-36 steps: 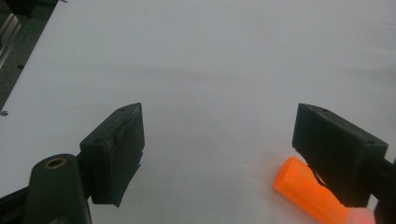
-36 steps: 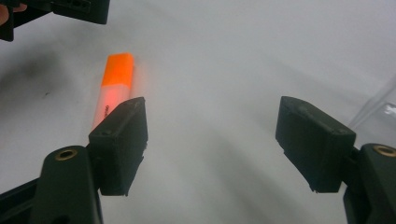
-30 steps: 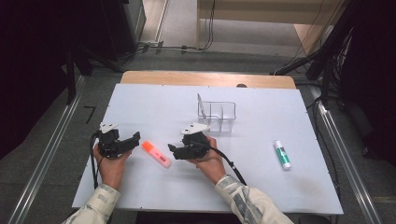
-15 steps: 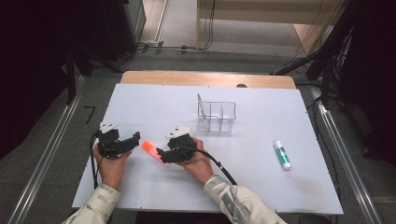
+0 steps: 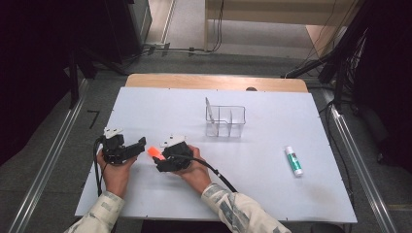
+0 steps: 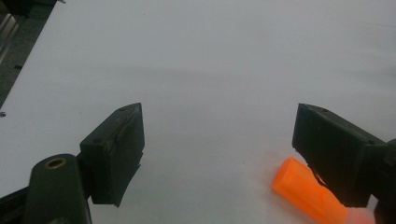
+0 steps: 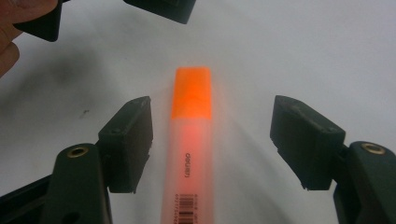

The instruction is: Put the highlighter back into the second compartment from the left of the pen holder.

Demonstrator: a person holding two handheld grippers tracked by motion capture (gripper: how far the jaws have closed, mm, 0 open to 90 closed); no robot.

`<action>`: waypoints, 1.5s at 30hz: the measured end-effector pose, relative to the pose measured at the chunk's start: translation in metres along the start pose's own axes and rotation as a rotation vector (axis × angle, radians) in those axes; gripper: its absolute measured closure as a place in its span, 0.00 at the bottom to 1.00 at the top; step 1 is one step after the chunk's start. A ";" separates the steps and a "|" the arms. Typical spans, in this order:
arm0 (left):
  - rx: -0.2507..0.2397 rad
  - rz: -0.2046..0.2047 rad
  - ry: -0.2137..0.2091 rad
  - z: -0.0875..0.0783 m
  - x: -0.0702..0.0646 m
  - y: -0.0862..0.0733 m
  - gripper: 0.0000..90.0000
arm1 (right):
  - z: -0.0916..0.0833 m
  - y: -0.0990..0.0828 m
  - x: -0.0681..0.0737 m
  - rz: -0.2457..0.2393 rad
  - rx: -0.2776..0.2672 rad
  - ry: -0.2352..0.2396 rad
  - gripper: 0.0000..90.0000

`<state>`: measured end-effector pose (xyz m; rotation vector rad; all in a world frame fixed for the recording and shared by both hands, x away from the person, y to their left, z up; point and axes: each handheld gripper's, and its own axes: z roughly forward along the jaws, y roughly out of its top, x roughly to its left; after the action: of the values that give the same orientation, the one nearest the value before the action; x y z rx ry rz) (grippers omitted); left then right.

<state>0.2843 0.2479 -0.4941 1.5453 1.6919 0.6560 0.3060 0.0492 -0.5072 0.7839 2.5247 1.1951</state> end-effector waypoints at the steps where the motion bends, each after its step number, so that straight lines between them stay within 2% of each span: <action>1: -0.001 0.000 0.000 0.000 0.000 0.000 0.20 | 0.002 0.000 0.001 -0.005 0.001 0.003 0.33; 10: 0.000 -0.002 -0.003 0.000 0.001 0.000 0.20 | 0.015 0.005 0.008 -0.039 0.021 -0.010 0.42; 16: 0.000 -0.002 -0.005 0.000 0.000 0.000 0.20 | 0.020 0.008 0.009 -0.040 0.040 -0.014 0.51; 21: 0.000 -0.001 -0.003 0.000 0.001 0.000 0.20 | 0.025 0.008 0.010 -0.046 0.067 -0.019 0.54; 34: 0.000 0.000 -0.004 0.000 0.000 0.000 0.20 | 0.026 0.007 0.013 -0.060 0.067 -0.016 0.69; 45: -0.001 0.001 -0.005 0.000 0.000 0.000 0.20 | 0.025 0.007 0.011 -0.054 0.067 -0.006 0.71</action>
<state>0.2841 0.2478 -0.4938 1.5456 1.6872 0.6532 0.3106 0.0754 -0.5176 0.7288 2.5756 1.0952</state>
